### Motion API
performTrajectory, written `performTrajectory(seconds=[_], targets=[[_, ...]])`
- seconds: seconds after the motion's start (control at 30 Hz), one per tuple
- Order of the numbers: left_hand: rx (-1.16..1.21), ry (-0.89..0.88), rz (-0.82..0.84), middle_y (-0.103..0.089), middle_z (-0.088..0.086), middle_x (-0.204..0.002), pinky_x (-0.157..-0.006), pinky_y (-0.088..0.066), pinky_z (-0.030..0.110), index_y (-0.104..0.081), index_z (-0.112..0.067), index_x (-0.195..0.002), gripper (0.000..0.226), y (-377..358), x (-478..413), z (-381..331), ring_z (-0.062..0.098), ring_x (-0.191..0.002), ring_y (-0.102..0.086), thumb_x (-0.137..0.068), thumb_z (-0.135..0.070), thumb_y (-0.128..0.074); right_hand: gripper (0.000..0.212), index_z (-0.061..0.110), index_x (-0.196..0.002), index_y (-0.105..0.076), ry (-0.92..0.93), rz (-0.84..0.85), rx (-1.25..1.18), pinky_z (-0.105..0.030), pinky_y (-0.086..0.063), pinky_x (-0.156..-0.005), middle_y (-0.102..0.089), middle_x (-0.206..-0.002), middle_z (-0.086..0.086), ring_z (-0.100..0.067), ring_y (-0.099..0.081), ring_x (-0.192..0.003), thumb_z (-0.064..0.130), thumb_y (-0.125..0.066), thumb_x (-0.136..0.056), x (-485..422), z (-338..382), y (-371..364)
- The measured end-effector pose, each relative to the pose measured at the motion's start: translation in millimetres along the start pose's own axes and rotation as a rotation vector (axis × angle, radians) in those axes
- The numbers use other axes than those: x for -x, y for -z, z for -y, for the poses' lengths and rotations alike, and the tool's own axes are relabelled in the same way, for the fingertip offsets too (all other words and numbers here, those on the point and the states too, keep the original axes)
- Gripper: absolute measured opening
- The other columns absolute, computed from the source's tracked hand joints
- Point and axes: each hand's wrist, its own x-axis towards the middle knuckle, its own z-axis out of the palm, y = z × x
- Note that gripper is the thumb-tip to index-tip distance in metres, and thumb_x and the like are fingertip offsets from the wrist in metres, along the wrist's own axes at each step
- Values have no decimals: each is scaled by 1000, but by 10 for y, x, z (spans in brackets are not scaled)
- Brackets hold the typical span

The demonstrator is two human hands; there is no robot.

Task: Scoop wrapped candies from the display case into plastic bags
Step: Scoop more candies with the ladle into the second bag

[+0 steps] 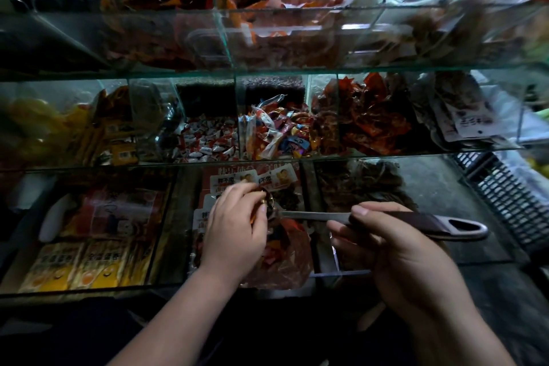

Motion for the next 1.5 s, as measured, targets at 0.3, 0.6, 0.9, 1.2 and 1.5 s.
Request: performTrajectory(seconds=[0.3,0.6,0.9,1.2,1.5], targets=[[312,3,-197,-50,-2,-144,-114,-36,36,-51,-17,-143,49,237,-516,-160,11,-137,-43,-97,-33,-57,19,4,-81,-67,92,-112,-231,-38,-64,-72,-74,-72,-10,-42,-76,-92,9,-56,-97,-429,294,-65],[297,205,-66,-42,-24,-131,-108,-40,29,-49,-31,-141,47,207,-365,68,-6,-121,-41,-96,-26,-63,6,16,-95,-72,626,-1,719,-10,-53,-71,-74,-91,2,4,-70,-84,13,-71,-91,-1462,-203,-590],[270,236,-34,-41,-25,-125,-99,-53,48,-50,-33,-138,44,252,-354,134,28,-114,-59,-96,-29,-63,22,6,-111,-69,1054,274,1267,-39,-56,-87,-68,-110,-8,-24,-66,-100,10,-63,-90,-1270,-79,-546],[252,196,-17,-47,-15,-127,-103,-45,25,-59,-27,-126,38,234,-237,204,5,-119,-48,-90,-16,-65,10,18,-92,-75,592,135,440,-55,-61,-75,-80,-85,-9,-34,-78,-86,22,-66,-89,-100,171,-114],[56,204,198,-51,-17,-106,-91,-50,39,-49,-38,-108,43,351,174,331,15,-109,-55,-80,-12,-68,17,6,-79,-65,177,159,570,-23,-60,-55,-73,-69,-18,-18,-75,-56,3,-59,-95,-33,57,-71]])
